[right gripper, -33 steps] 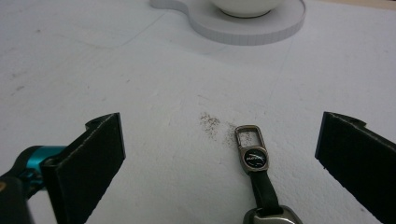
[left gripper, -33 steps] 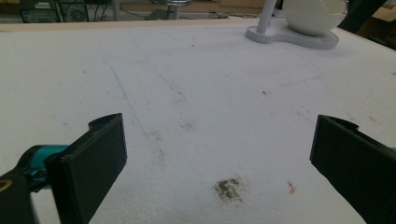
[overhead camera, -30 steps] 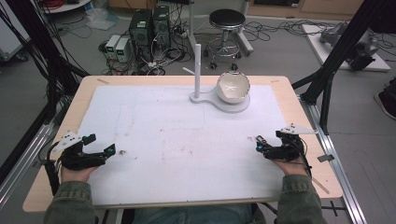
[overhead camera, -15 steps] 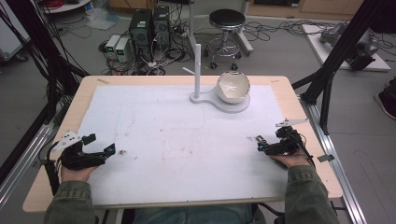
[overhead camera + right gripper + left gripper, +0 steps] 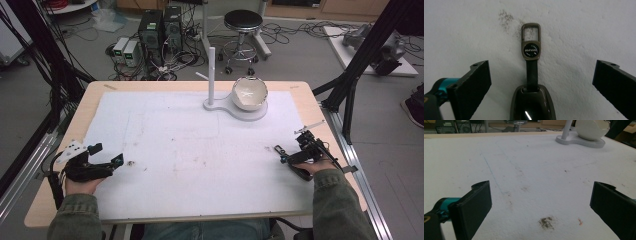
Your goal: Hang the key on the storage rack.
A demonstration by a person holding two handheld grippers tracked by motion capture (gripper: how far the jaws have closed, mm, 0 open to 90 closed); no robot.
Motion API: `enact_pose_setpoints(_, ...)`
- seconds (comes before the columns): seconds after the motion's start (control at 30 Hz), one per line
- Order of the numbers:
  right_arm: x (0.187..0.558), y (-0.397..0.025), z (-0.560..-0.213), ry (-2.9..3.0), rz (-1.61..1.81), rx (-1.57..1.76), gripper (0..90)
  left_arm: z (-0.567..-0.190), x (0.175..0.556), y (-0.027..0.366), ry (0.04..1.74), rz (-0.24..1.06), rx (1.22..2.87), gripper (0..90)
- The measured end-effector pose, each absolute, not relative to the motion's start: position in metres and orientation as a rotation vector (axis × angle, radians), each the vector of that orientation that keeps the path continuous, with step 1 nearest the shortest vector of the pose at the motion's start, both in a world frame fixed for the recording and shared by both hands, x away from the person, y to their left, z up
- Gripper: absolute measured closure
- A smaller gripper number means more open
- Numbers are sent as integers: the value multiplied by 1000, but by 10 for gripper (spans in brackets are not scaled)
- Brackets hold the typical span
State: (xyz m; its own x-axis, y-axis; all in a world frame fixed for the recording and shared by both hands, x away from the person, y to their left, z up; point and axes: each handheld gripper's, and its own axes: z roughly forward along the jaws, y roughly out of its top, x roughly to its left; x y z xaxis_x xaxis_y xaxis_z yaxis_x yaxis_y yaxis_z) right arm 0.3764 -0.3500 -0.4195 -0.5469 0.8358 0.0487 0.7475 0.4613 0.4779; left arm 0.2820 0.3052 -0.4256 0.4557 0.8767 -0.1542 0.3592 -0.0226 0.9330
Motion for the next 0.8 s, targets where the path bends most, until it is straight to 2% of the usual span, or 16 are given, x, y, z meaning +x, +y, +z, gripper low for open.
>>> enact_pose_setpoints(0.23,379,-350,-421,2553,630,1407,81,-425,282,304,1097,588,1605,43)
enact_pose_setpoints(0.27,380,-351,-421,2556,617,1395,134,-425,282,305,1095,588,1609,43)
enact_pose_setpoints(0.37,380,-349,-419,2546,598,1383,160,-425,282,304,1096,587,1612,43)
enact_pose_setpoints(0.4,380,-347,-417,2550,567,1377,213,-426,282,304,1095,584,1614,43)
enact_pose_setpoints(0.8,392,-337,-410,2649,467,1437,383,-426,282,304,1092,590,1619,44)
